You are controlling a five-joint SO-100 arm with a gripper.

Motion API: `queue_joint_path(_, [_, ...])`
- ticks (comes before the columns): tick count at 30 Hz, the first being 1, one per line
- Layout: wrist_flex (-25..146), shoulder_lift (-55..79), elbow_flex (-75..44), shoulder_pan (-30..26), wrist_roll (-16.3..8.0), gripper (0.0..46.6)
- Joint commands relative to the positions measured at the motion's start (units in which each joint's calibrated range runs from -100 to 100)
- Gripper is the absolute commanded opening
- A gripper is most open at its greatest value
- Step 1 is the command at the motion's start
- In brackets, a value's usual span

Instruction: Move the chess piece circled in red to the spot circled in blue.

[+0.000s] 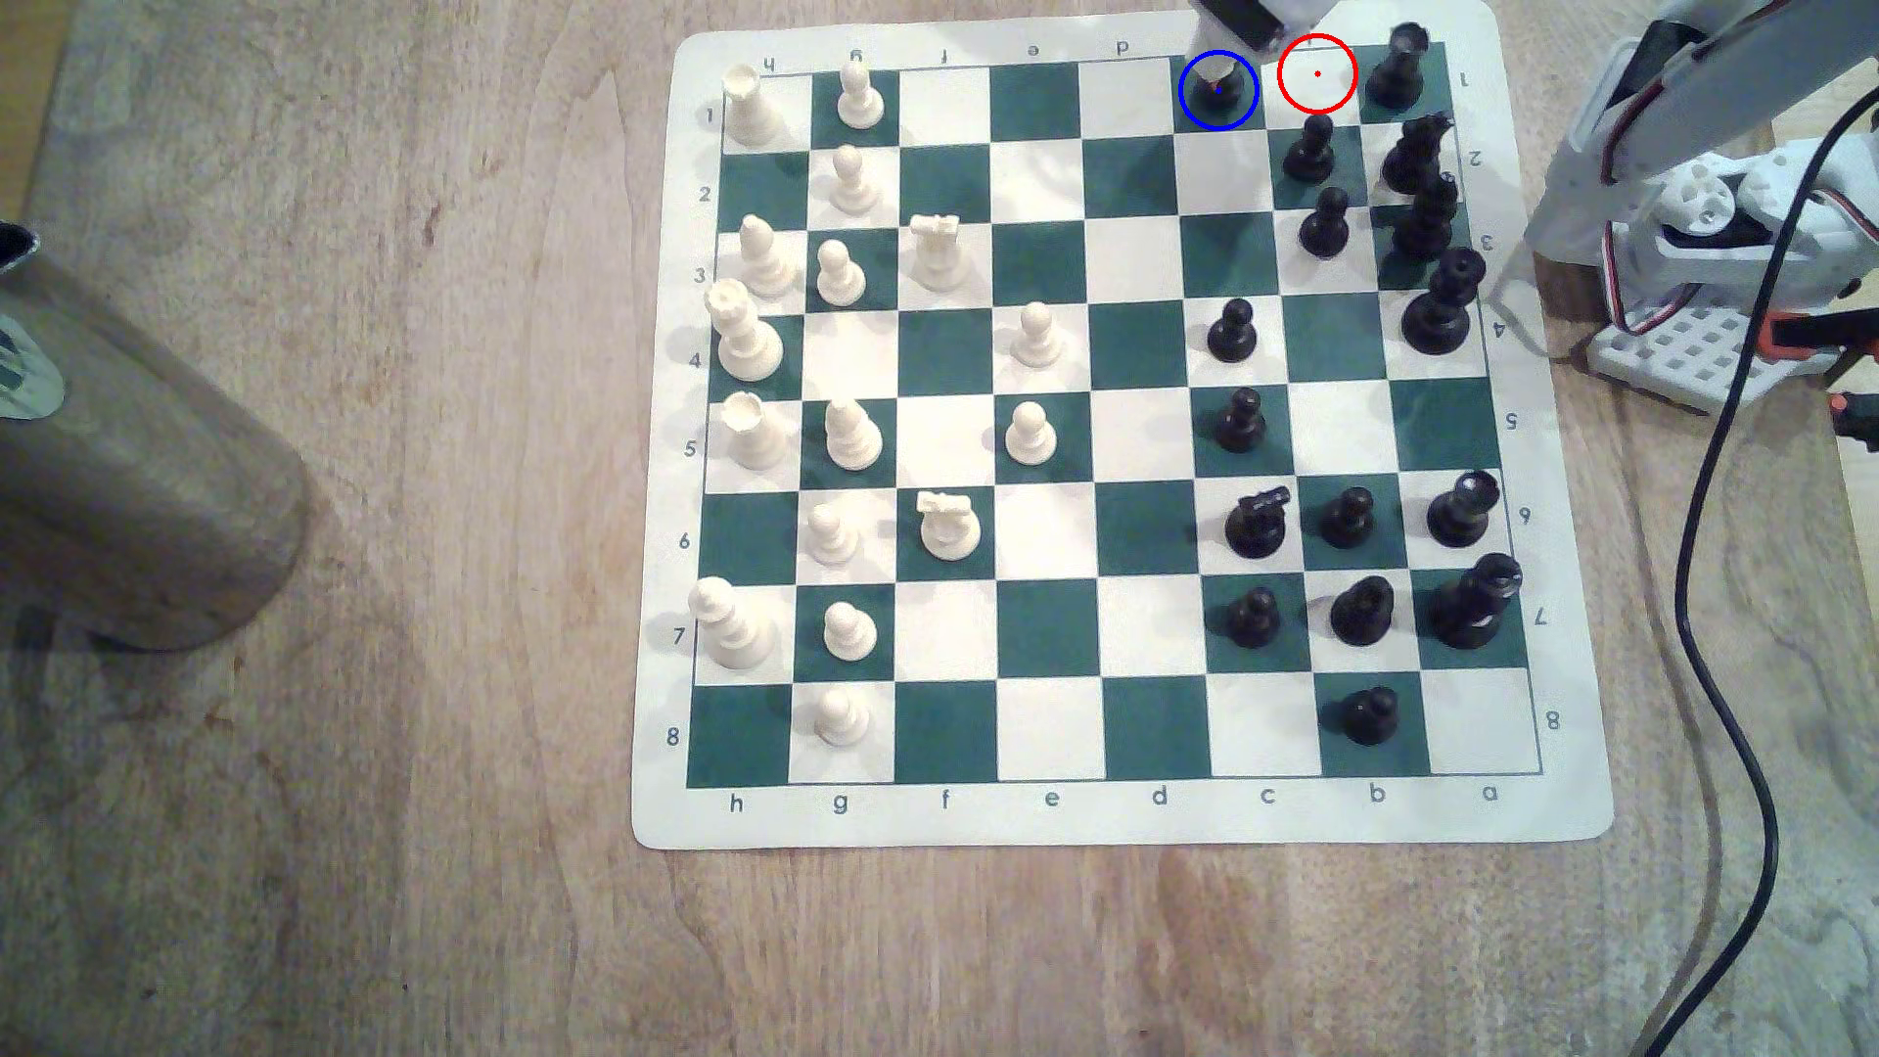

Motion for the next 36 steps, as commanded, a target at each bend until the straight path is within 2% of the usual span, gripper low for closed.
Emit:
queue_joint_path(1, [-0.45, -0.71, -4.23, 0.83, 0.39, 13.9])
queue_joint_path(9, [2.83, -4.36, -3.59, 1.93, 1.32, 15.5])
queue_joint_path(19, [12.57, -12.68, -3.87, 0.68, 0.93, 17.8])
queue_joint_path(23, [18.80, -20.65, -4.77, -3.15, -0.98, 16.0])
queue_joint_path(24, [22.32, -23.46, -5.86, -5.58, -1.76, 15.6])
queue_joint_path(28, [28.54, -28.97, -6.59, -9.88, -2.88, 15.0])
queue_joint_path(32, [33.78, -37.21, -4.59, -13.48, -2.83, 9.2])
queue_joint_path(33, [34.19, -41.96, -2.69, -14.73, -2.20, 3.0])
queue_joint_path(34, [34.11, -44.08, -1.96, -15.28, -2.20, 0.3])
queue_joint_path(36, [33.46, -46.38, -1.33, -16.06, -2.00, 0.3])
